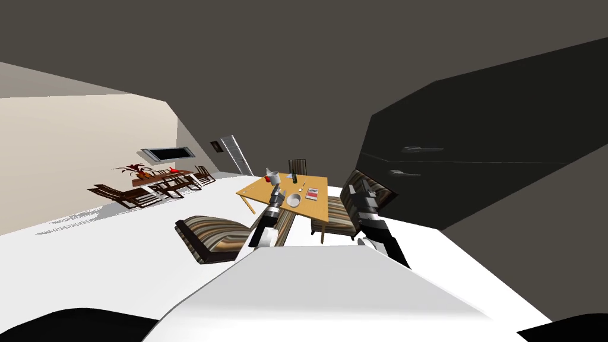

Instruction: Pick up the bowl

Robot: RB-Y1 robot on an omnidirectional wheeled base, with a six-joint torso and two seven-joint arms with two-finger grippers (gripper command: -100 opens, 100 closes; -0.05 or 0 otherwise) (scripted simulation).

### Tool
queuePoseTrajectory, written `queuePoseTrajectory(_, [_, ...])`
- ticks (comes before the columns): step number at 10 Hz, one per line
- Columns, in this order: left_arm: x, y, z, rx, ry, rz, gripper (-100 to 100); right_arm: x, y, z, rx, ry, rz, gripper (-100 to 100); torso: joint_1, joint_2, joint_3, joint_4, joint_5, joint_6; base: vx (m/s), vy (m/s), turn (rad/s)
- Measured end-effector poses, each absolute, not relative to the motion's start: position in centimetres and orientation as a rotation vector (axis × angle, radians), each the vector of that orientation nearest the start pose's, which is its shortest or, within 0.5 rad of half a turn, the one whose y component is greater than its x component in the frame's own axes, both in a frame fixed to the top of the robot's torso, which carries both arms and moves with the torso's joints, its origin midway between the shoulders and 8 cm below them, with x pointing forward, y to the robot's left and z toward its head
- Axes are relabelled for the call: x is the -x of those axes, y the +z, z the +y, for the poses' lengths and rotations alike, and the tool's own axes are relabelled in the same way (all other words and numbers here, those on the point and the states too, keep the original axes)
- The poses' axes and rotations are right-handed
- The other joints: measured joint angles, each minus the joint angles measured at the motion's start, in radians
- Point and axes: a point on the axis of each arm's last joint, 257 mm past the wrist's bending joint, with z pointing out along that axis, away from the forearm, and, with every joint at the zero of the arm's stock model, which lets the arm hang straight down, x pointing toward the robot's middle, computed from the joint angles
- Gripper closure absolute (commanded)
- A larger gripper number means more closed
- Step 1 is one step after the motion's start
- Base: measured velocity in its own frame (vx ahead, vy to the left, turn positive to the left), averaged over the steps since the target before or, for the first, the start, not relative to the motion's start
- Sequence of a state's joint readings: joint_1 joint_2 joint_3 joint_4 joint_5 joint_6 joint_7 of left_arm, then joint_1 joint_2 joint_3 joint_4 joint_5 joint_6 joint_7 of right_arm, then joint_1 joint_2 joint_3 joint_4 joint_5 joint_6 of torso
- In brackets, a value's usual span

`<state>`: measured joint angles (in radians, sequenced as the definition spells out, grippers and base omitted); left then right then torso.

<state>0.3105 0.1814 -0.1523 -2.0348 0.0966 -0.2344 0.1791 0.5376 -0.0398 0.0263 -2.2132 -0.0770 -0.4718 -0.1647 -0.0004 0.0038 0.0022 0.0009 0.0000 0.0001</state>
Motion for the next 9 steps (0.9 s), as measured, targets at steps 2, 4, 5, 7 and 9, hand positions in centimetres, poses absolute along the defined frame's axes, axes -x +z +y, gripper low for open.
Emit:
queuePoseTrajectory(2, [-44.8,-10.5,19.8,0.993,-1.582,1.005,-100,-35.7,-2.5,-28.4,-0.861,1.478,0.632,0,0.0,-0.001,-0.001,0.0,0.0,0.0,-0.044,0.004,-0.019])
queuePoseTrajectory(4, [-46.4,-13.0,18.2,1.041,-1.585,1.074,-100,-35.7,-2.5,-28.4,-0.861,1.478,0.632,0,0.001,-0.001,-0.001,0.0,0.0,0.0,-0.051,0.005,-0.026])
queuePoseTrajectory(5, [-47.1,-14.1,17.6,1.068,-1.584,1.11,-100,-35.7,-2.5,-28.4,-0.861,1.478,0.632,0,0.001,-0.001,0.0,0.0,0.0,0.0,-0.036,0.009,-0.014])
queuePoseTrajectory(7, [-47.8,-15.8,17.0,1.108,-1.574,1.16,-100,-35.7,-2.5,-28.4,-0.861,1.478,0.632,0,0.001,-0.002,-0.001,0.0,0.0,0.0,-0.023,0.012,-0.027])
queuePoseTrajectory(9, [-48.7,-17.7,16.3,1.153,-1.559,1.213,-100,-35.7,-2.5,-28.4,-0.861,1.478,0.632,0,0.001,-0.003,-0.002,-0.001,0.0,-0.001,-0.012,0.011,-0.014])
